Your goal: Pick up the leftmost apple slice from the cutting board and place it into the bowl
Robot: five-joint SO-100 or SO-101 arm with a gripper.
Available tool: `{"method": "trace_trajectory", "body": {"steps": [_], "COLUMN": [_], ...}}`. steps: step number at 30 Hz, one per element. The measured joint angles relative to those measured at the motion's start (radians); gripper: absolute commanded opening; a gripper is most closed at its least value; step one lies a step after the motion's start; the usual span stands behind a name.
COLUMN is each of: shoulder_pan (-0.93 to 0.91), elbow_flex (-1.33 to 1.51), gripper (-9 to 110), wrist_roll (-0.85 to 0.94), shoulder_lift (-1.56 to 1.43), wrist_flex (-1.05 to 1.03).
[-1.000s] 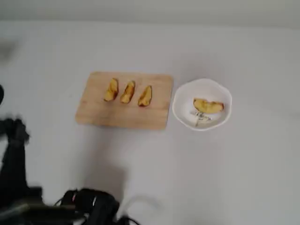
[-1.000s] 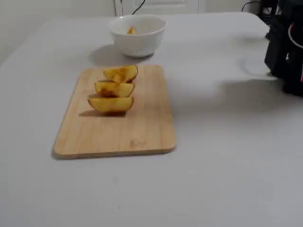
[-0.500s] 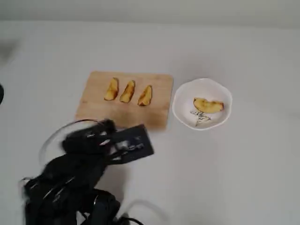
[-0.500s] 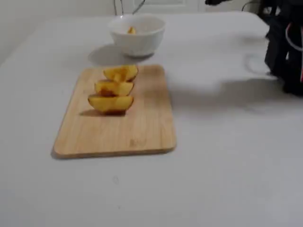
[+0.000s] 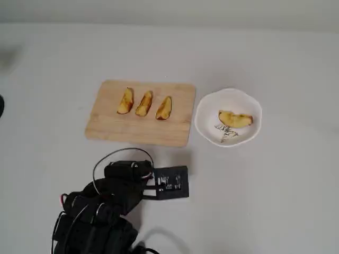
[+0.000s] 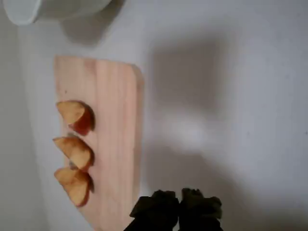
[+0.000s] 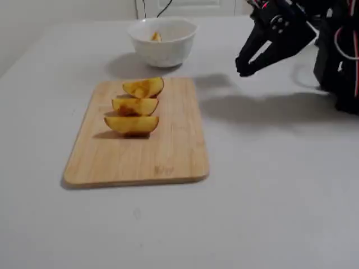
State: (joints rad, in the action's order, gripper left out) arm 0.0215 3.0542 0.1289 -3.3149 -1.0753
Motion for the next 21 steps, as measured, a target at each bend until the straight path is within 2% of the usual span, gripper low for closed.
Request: {"method": "trace_trajectory", "body": {"steps": [21], "shoulder_pan": [-0.012], "elbow_flex": [0.0], "gripper": [0], "wrist_roll": [-0.018], "shoulder_lift": [0.0], "wrist_flex": [0.0]}}
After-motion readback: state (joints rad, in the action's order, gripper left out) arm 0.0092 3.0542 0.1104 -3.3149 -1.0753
